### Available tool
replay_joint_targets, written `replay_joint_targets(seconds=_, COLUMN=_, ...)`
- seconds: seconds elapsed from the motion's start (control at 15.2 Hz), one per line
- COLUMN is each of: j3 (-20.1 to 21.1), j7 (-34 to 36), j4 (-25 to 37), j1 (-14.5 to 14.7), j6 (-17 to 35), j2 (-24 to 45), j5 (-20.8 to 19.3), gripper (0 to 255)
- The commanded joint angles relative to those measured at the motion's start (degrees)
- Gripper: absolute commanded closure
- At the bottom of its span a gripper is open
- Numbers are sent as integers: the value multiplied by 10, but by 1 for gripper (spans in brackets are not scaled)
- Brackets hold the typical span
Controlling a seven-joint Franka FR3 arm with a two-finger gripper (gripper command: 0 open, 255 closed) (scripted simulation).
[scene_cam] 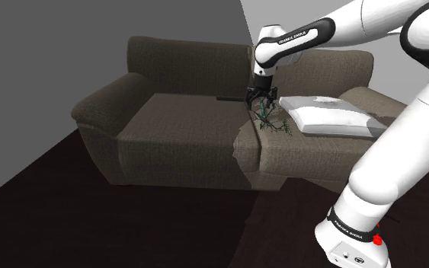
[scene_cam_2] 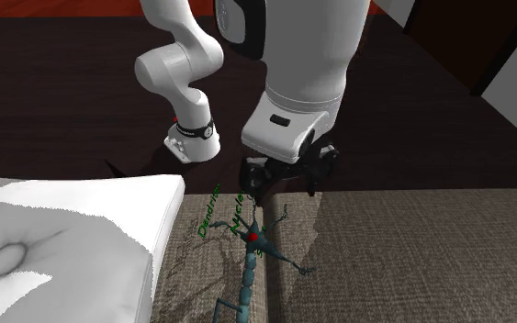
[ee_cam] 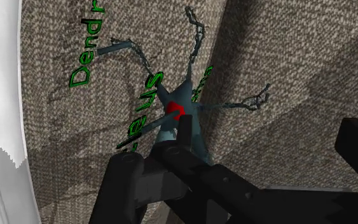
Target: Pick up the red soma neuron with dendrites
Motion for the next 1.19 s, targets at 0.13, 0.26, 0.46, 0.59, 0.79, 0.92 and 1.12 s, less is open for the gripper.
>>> replay_joint_targets(seconds=0.13, j3=-17, j7=38, j4=43, j1=-20, j6=27, j2=62, j5=-11, gripper=0)
replay_joint_targets(seconds=0.26, j3=-26, j7=56, j4=67, j1=-30, j6=36, j2=90, j5=-15, gripper=0)
replay_joint_targets(seconds=0.46, j3=-42, j7=82, j4=103, j1=-44, j6=47, j2=132, j5=-19, gripper=0)
replay_joint_targets(seconds=0.59, j3=-52, j7=98, j4=128, j1=-54, j6=53, j2=159, j5=-20, gripper=0)
replay_joint_targets(seconds=0.79, j3=-59, j7=109, j4=141, j1=-61, j6=63, j2=179, j5=-20, gripper=0)
replay_joint_targets(seconds=0.92, j3=-59, j7=110, j4=132, j1=-61, j6=78, j2=185, j5=-20, gripper=0)
replay_joint_targets(seconds=1.12, j3=-59, j7=111, j4=120, j1=-62, j6=99, j2=194, j5=-19, gripper=0)
